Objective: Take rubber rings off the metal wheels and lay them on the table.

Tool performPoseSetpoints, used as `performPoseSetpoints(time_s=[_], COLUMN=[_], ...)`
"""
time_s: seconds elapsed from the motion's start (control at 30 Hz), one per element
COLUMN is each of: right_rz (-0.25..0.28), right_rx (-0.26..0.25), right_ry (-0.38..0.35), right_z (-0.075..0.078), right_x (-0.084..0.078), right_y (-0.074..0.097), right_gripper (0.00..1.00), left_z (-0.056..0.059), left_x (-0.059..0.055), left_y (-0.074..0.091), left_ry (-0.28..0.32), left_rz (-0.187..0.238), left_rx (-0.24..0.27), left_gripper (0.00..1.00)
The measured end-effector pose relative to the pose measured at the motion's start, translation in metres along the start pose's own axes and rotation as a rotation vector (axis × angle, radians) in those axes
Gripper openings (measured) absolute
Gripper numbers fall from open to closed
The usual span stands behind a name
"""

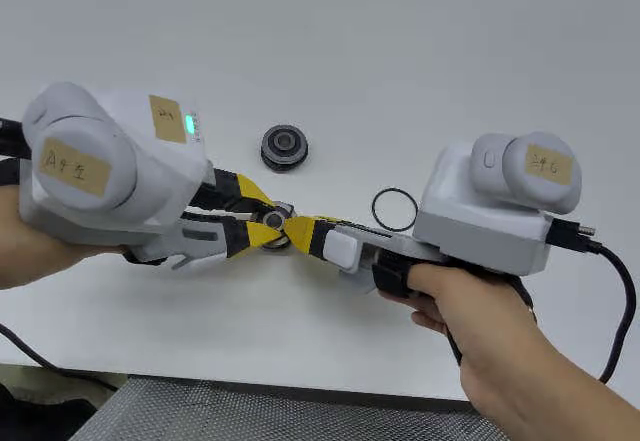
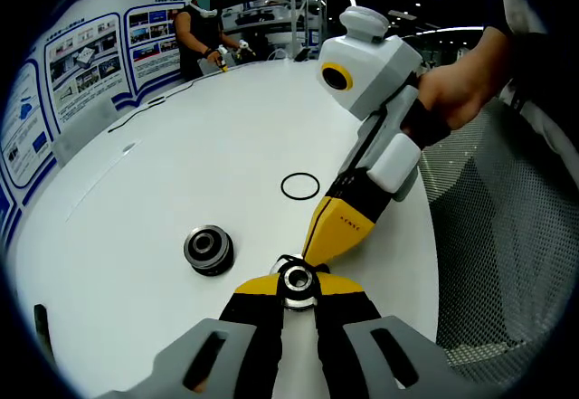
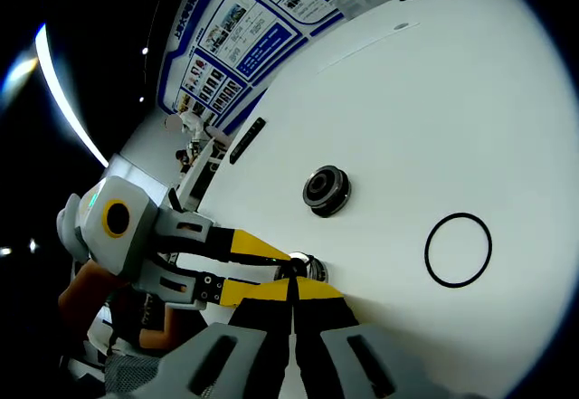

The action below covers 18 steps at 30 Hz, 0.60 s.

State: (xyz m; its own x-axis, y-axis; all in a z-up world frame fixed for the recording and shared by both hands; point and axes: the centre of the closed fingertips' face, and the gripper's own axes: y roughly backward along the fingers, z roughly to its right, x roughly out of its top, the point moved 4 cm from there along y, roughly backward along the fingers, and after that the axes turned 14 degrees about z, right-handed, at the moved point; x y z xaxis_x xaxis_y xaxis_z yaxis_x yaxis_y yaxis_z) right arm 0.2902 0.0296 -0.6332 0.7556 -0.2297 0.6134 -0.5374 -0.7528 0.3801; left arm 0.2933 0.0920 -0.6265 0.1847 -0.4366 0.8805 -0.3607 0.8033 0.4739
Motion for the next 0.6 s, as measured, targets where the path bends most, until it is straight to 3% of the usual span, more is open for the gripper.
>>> performPoseSetpoints(time_s=[0.33, 0.4, 0.6], right_rz=[-0.010, -0.020, -0.012], right_rx=[0.028, 0.010, 0.009], right_ry=[-0.012, 0.037, -0.001], right_z=[-0.0077, -0.0068, -0.0044], right_x=[-0.0004, 0.0006, 0.0013], right_y=[-0.0046, -0.0055, -0.0041], right_gripper=[0.01, 0.01, 0.01], left_z=[-0.0007, -0.0007, -0.0007], left_x=[0.0000, 0.0002, -0.0001], left_y=[0.0000, 0.0002, 0.0003], left_ry=[0.000, -0.002, -0.001], left_rz=[-0.002, -0.003, -0.004], left_rx=[0.000, -0.002, 0.000], left_gripper=[0.12, 0.12, 0.12])
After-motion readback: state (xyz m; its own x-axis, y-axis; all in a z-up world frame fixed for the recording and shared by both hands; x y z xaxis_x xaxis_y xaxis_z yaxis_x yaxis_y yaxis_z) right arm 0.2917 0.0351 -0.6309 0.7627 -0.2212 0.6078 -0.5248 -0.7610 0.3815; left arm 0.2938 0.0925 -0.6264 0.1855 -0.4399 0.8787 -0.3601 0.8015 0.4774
